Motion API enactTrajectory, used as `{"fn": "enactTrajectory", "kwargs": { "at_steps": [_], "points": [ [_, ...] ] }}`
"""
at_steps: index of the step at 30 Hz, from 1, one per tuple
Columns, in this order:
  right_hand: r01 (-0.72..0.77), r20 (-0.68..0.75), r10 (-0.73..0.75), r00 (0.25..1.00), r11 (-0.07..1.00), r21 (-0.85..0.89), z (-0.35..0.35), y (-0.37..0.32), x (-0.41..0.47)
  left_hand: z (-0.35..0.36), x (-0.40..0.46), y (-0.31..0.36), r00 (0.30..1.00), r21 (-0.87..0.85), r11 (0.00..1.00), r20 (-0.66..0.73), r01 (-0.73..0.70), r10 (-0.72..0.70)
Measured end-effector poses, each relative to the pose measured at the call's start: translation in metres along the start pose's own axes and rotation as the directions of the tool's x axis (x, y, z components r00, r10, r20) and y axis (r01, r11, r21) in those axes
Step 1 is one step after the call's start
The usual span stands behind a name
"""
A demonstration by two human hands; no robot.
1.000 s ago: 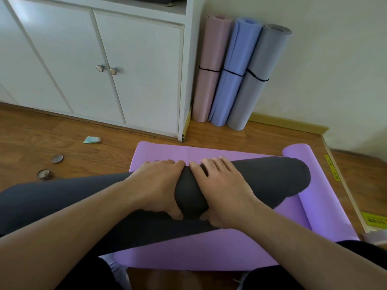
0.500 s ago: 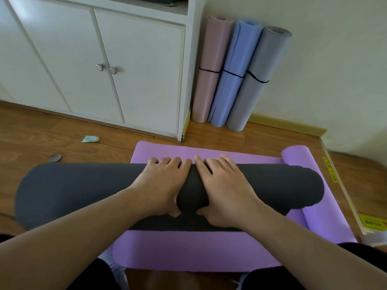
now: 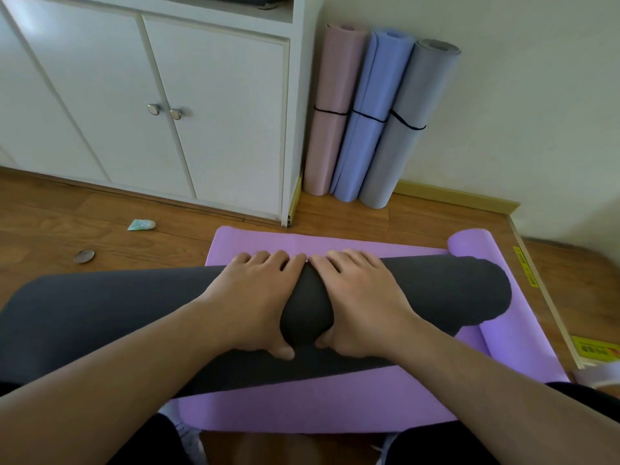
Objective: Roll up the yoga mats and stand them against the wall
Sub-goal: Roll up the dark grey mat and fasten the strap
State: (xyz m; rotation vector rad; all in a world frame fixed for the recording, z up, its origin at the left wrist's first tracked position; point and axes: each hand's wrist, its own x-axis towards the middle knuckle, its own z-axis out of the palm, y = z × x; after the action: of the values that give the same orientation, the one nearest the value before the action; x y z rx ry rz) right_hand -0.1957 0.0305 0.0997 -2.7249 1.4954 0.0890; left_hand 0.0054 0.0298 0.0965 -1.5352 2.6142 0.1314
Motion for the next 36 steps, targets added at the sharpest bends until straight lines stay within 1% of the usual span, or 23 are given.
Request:
{"fn": "enactTrajectory", "kwargs": {
  "at_steps": [2, 5, 8, 12, 16, 19, 21, 25, 28, 30, 32, 36],
  "points": [
    [-0.021, 0.025, 0.02, 0.999, 1.0, 0.016, -0.003, 0.0, 0.002, 0.003, 0.002, 0.004, 1.0, 0.054, 0.999, -0.004, -0.003, 0.003],
    [-0.029, 0.053, 0.028, 0.998, 0.999, 0.016, -0.005, -0.001, 0.002, 0.005, 0.007, 0.006, 1.0, 0.05, 0.999, 0.003, 0.008, -0.008],
    [-0.027, 0.058, 0.028, 0.998, 0.999, -0.024, -0.009, -0.007, -0.001, 0.0, 0.01, -0.001, 0.999, -0.02, 1.0, 0.034, 0.019, -0.019],
    [-0.003, 0.094, 0.016, 0.995, 0.991, -0.133, -0.009, -0.014, -0.003, -0.008, 0.011, -0.007, 0.995, -0.123, 0.991, 0.089, 0.059, -0.048],
    [0.021, 0.026, -0.018, 0.999, 0.994, -0.112, -0.003, -0.01, -0.001, -0.005, 0.008, -0.005, 0.993, -0.152, 0.986, 0.103, 0.069, -0.053],
    [0.023, -0.006, -0.024, 1.0, 0.995, -0.094, 0.0, -0.007, -0.001, -0.005, 0.006, -0.005, 0.996, -0.126, 0.99, 0.066, 0.062, -0.053],
    [0.016, -0.013, -0.017, 1.0, 0.996, -0.092, -0.002, -0.004, -0.001, -0.004, 0.004, -0.003, 0.999, -0.078, 0.996, 0.025, 0.037, -0.035],
    [-0.038, 0.04, 0.04, 0.998, 0.998, -0.059, -0.008, 0.005, 0.002, 0.003, 0.004, 0.004, 1.0, 0.059, 0.998, -0.016, 0.026, -0.025],
    [-0.059, 0.07, 0.06, 0.996, 0.998, -0.005, -0.011, 0.007, 0.002, 0.004, 0.008, 0.003, 0.999, 0.07, 0.997, -0.031, 0.017, -0.015],
    [-0.054, 0.064, 0.054, 0.997, 0.999, -0.004, -0.012, 0.006, 0.0, 0.002, 0.01, 0.0, 1.0, 0.052, 0.998, -0.02, 0.018, -0.017],
    [-0.043, 0.061, 0.045, 0.997, 0.998, -0.037, -0.013, 0.003, -0.003, -0.001, 0.012, -0.005, 0.999, 0.007, 0.999, 0.001, 0.035, -0.035],
    [-0.011, 0.057, 0.017, 0.998, 0.994, -0.108, -0.009, -0.001, -0.001, -0.011, 0.013, -0.013, 0.993, -0.112, 0.989, 0.083, 0.095, -0.086]
  ]
}}
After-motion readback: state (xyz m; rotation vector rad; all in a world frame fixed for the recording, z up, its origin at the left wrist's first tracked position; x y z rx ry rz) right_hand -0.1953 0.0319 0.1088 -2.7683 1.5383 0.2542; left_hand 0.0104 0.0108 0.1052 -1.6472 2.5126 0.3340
